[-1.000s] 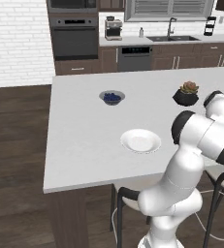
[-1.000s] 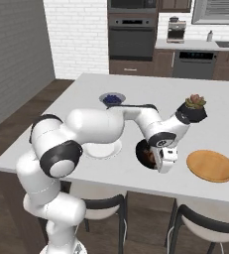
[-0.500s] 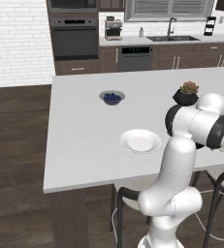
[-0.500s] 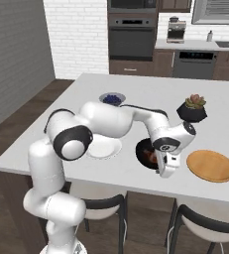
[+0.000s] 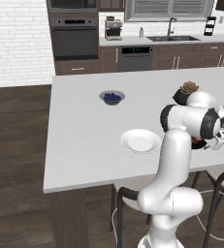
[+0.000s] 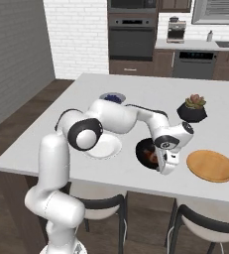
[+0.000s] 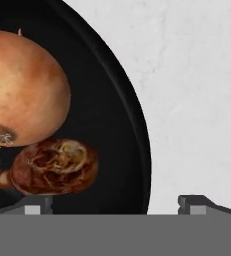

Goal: Pick the chicken drumstick and onion from their plates and place them in the bowl. Then put the bowl in the fridge.

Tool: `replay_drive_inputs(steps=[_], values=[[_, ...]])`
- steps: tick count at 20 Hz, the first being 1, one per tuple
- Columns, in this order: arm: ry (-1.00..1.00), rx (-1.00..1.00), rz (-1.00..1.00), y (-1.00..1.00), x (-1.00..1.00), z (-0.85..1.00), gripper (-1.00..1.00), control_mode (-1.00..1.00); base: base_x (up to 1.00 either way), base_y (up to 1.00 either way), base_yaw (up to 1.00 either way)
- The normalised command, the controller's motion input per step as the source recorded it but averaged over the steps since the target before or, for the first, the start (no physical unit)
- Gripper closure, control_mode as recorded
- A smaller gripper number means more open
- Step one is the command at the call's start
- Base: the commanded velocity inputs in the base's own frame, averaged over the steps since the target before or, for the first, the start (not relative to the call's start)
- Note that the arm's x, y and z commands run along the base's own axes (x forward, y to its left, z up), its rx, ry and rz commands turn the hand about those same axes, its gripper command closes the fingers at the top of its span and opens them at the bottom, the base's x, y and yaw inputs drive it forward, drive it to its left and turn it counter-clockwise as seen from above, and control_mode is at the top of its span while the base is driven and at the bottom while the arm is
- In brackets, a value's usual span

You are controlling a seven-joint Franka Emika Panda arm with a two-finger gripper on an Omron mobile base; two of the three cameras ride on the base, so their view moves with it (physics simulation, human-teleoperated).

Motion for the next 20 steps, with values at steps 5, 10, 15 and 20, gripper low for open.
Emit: replay_drive_inputs(steps=[5, 10, 15, 20], values=[[0.0, 0.02, 0.0, 0.02, -0.02, -0.38, -1.0, -1.0, 0.0, 0.0, 0.0], [0.0, 0.0, -0.03, 0.59, 0.18, -0.46, 1.0, -1.0, 0.0, 0.0, 0.0], [0.03, 0.0, -0.05, 0.83, 0.19, -0.7, 1.0, -1.0, 0.0, 0.0, 0.0], [0.07, 0.0, -0.05, 0.9, 0.07, -0.97, 1.0, -1.0, 0.0, 0.0, 0.0]])
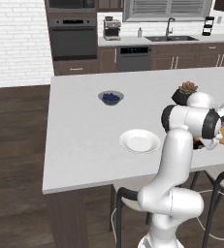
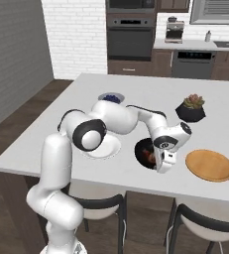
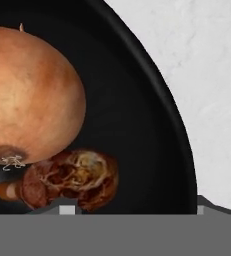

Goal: Pick the chicken drumstick and onion from their plates and place them in the bowl. Then put the bowl in the fridge.

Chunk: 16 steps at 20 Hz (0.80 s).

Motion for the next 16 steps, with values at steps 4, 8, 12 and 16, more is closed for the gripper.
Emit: replay_drive_inputs(steps=[4, 8, 12, 16], values=[[0.0, 0.0, 0.0, 0.53, -0.23, -0.95, 1.0, -1.0, 0.0, 0.0, 0.0], [-0.02, 0.01, 0.0, 0.3, -0.48, -0.82, 1.0, -1.0, 0.0, 0.0, 0.0], [0.04, 0.0, 0.0, 0.26, -0.02, -0.76, 1.0, -1.0, 0.0, 0.0, 0.0], [0.0, 0.0, 0.0, 0.16, -0.3, -0.68, 1.0, -1.0, 0.0, 0.0, 0.0]])
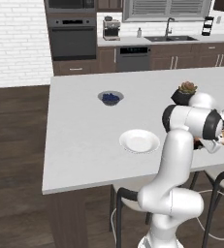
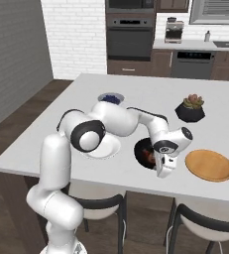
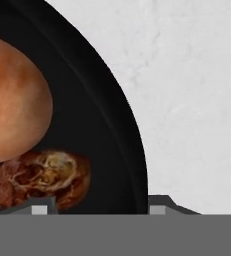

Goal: Pick the chicken drumstick and onion from their plates and place them in the bowl. Then put the bowl in the fridge.

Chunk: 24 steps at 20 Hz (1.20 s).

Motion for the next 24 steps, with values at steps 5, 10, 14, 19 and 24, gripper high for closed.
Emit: replay_drive_inputs(steps=[5, 10, 14, 19, 24], values=[[-0.04, 0.0, -0.03, 0.03, -0.67, -0.65, 1.0, -1.0, 0.0, 0.0, 0.0], [0.0, 0.0, -0.04, 0.11, -0.46, -0.65, 1.0, -1.0, 0.0, 0.0, 0.0], [0.0, 0.0, -0.05, 0.38, 0.01, -0.44, 1.0, -1.0, 0.0, 0.0, 0.0], [-0.01, -0.01, -0.06, 0.45, 0.28, -0.2, 1.0, -1.0, 0.0, 0.0, 0.0], [0.0, -0.03, -0.14, 0.53, -0.25, 0.56, 1.0, -1.0, 0.0, 0.0, 0.0]])
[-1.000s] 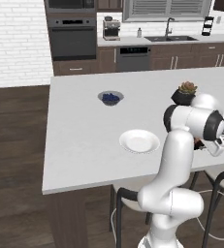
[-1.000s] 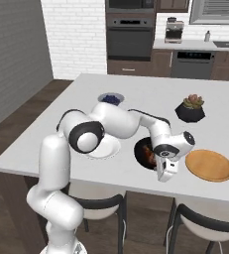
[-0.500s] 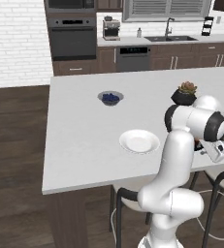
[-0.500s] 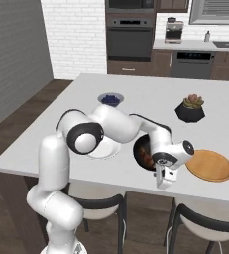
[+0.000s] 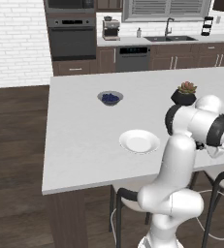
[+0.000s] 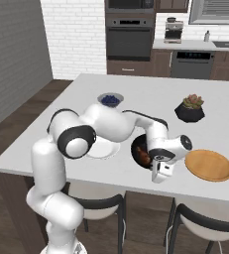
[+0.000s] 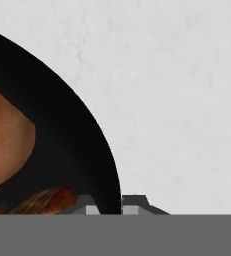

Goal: Pick the chicken drumstick and onion from their plates and place them in the bowl. Then put the bowl in the fridge.

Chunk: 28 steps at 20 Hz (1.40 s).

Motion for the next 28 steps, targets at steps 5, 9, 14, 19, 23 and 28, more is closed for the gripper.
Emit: replay_drive_inputs(steps=[5, 9, 14, 19, 23, 28], values=[[0.01, -0.1, -0.05, 0.57, -0.36, 0.84, 1.0, -1.0, 0.0, 0.0, 0.0], [0.0, -0.13, 0.0, 0.61, -0.56, 0.95, 1.0, -1.0, 0.0, 0.0, 0.0], [0.0, -0.02, 0.0, 0.5, -0.62, 1.0, 1.0, -1.0, 0.0, 0.0, 0.0], [0.03, 0.02, 0.0, 0.93, -0.33, 1.0, 1.0, -1.0, 0.0, 0.0, 0.0], [0.09, 0.03, 0.0, 1.0, -0.21, 0.95, 1.0, -1.0, 0.0, 0.0, 0.0], [0.06, 0.06, 0.0, 0.53, -0.5, 0.73, 1.0, -1.0, 0.0, 0.0, 0.0]])
